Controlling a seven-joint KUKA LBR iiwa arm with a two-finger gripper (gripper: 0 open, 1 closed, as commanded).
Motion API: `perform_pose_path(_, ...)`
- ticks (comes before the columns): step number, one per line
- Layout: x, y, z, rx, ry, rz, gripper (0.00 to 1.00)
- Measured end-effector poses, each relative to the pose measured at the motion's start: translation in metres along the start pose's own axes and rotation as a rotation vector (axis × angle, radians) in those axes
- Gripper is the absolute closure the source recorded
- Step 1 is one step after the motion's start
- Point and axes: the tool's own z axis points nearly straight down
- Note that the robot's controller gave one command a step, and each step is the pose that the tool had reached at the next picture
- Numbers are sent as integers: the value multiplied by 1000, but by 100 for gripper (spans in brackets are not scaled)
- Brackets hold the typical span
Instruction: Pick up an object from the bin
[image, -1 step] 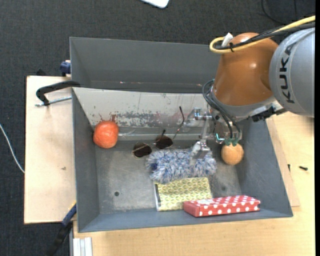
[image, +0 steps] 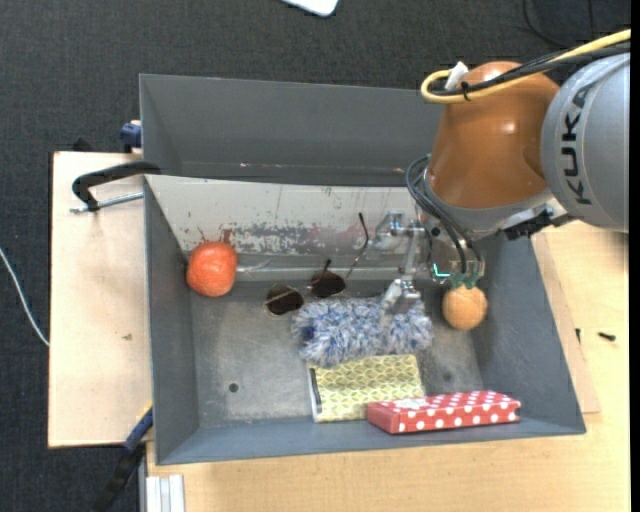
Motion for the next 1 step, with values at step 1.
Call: perform_pose_path(1, 32, 20, 81, 0, 0, 101, 100)
